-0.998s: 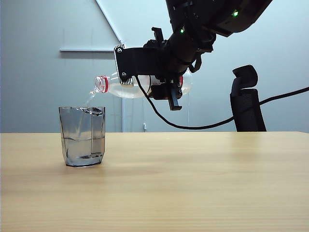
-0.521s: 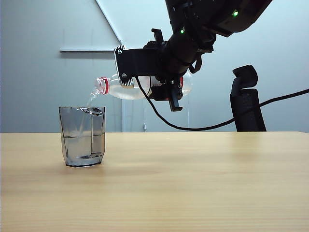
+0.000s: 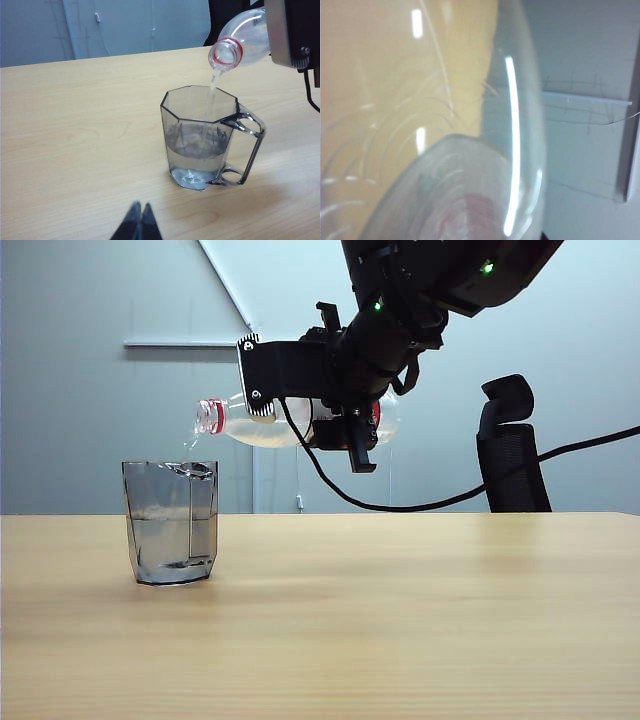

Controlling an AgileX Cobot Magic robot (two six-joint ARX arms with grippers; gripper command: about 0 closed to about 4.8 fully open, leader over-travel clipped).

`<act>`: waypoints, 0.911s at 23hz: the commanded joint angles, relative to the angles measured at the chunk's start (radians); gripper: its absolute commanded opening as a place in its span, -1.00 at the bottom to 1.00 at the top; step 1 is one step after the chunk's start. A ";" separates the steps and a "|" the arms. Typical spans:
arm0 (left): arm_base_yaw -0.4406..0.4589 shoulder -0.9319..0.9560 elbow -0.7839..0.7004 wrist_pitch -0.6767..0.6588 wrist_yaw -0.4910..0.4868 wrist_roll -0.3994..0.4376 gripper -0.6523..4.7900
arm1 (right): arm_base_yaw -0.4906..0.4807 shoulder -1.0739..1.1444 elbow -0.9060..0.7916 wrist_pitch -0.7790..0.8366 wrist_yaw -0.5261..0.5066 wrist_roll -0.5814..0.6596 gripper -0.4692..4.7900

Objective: Pick up the mineral water bottle on the table and pour water into the mug until it's half full.

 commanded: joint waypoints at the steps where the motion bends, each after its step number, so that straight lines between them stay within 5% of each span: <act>1: -0.001 0.002 0.003 0.013 0.002 -0.003 -0.77 | 0.004 -0.009 0.010 0.025 -0.002 0.055 0.20; 7: -0.001 0.002 0.003 0.013 0.002 -0.003 -0.77 | 0.009 -0.009 0.010 -0.026 -0.002 0.123 0.20; 16: -0.001 0.002 0.003 0.013 0.002 -0.003 -0.77 | 0.045 -0.016 0.010 -0.043 0.000 0.632 0.20; 21: -0.001 0.002 0.003 0.013 0.002 -0.003 -0.77 | 0.043 -0.056 0.009 -0.119 -0.064 1.041 0.20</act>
